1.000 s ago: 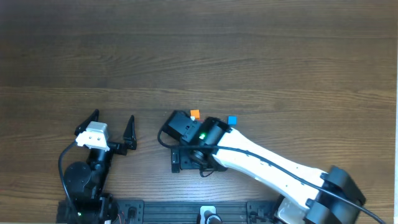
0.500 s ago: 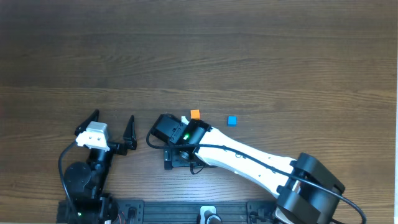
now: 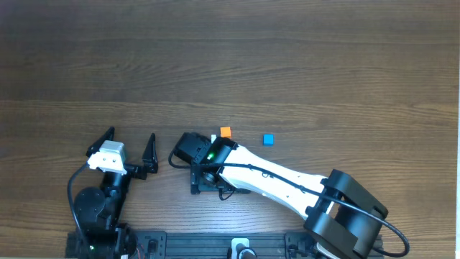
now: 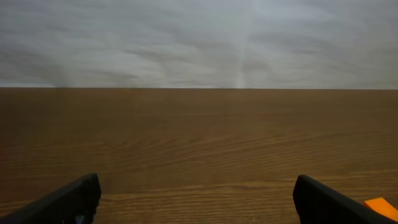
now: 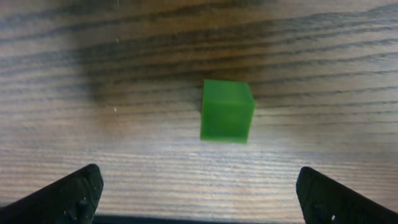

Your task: Stack Cubes

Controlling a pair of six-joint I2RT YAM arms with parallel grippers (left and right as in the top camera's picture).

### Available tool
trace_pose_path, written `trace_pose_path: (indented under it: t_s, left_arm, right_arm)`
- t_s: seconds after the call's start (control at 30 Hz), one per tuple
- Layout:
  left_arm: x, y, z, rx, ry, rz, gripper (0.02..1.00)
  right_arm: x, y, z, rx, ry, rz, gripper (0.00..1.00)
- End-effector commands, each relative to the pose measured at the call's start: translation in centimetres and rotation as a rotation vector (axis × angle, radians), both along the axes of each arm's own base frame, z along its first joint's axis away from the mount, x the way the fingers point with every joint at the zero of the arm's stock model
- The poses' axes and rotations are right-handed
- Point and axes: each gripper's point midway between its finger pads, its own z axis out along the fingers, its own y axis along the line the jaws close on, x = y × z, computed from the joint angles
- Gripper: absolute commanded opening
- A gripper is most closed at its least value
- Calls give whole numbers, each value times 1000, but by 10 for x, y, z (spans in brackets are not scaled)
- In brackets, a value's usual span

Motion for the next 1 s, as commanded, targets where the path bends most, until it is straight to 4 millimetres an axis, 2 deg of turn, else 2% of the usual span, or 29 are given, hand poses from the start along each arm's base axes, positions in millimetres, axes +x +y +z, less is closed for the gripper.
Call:
trace_pose_path:
  t_s: [0.03,0.57,1.0]
  left_arm:
    - [0,1,-1,14,-3,6,1000]
    - [0,1,-1,14,-3,5,1000]
    - [0,1,-1,14,-3,6,1000]
  right_arm:
    - [-2,-6,-14,-10,16,-52,991]
    - [13,-19,-21,-37,-27,-44,978]
    - [11,-27,-28,-60,-20,-30,969]
